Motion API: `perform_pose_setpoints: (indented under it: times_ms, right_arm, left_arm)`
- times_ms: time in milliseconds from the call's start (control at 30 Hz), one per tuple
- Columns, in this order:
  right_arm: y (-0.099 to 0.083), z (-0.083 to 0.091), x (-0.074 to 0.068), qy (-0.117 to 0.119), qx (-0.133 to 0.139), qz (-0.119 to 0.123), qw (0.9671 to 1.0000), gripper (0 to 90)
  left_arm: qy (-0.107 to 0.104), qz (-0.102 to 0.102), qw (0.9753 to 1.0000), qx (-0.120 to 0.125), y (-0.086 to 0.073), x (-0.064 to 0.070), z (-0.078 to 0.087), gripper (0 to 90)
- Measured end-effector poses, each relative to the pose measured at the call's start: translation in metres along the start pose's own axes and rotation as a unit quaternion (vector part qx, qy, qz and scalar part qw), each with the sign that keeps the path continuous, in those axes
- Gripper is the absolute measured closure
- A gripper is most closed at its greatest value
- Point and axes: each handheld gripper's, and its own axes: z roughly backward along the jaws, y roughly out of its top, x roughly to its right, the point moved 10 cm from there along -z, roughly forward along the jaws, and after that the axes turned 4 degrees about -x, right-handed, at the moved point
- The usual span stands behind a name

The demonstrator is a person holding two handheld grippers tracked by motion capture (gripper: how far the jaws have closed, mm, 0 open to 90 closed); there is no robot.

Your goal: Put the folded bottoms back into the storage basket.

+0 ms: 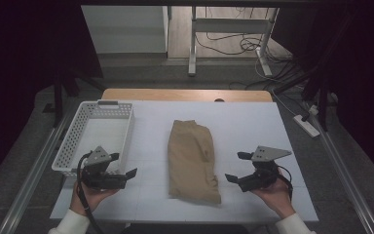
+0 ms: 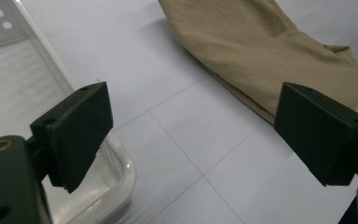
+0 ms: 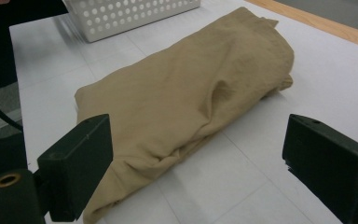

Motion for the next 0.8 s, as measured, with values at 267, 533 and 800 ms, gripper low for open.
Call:
perform_pose_setpoints:
  times_ms: [267, 533, 800]
  right_arm:
    - [0.002, -0.003, -0.009, 0.018, -0.006, 0.005, 0.9998, 8.5]
    - [0.004, -0.008, -0.011, 0.026, -0.005, 0.002, 0.9997, 8.5]
    - [0.011, -0.018, -0.017, 0.033, -0.003, 0.005, 0.9994, 8.5]
  left_arm:
    - [0.001, 0.004, 1.0000, 0.000, 0.003, -0.002, -0.002, 11.4]
    - [0.004, 0.012, 0.9999, -0.004, 0.002, -0.004, -0.003, 11.2]
    - [0.006, 0.013, 0.9999, 0.000, 0.001, -0.005, 0.000, 11.9]
